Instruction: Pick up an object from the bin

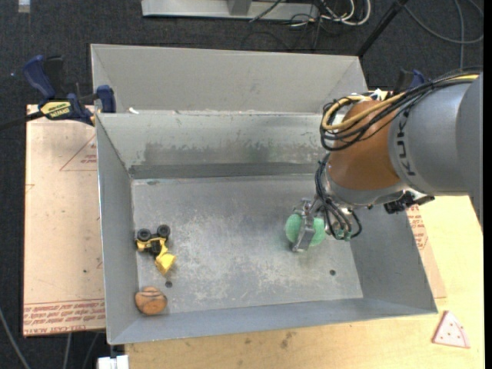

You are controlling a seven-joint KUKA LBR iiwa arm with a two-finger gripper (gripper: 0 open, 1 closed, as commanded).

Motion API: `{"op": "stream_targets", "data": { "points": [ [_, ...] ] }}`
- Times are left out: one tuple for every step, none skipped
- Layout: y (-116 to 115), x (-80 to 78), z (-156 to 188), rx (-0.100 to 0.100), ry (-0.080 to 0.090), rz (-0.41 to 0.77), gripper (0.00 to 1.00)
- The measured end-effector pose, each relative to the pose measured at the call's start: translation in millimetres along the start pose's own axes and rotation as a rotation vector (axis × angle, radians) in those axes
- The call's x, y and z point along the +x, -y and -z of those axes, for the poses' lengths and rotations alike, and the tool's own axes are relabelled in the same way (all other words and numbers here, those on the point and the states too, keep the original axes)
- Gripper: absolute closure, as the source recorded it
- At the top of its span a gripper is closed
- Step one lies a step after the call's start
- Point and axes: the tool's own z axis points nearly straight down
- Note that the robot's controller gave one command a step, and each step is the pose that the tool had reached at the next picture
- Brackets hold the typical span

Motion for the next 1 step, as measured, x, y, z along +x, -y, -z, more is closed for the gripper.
{"op": "stream_targets", "data": {
  "points": [
    [0.0, 0.8, 19.7, 0.000, -0.002, 0.000, 1.00]
  ]
}}
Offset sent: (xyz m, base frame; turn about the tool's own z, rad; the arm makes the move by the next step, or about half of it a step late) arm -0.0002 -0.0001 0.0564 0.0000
